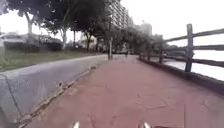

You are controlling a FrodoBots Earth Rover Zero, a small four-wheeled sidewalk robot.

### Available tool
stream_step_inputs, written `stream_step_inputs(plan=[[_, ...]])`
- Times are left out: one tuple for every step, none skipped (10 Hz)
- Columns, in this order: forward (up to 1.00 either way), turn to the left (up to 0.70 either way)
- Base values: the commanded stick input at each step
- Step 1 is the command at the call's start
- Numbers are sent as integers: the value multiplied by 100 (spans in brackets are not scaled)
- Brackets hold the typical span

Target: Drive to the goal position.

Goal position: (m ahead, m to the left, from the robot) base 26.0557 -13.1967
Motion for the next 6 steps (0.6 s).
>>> stream_step_inputs(plan=[[70,0],[70,0],[70,0],[70,0],[70,0],[70,0]])
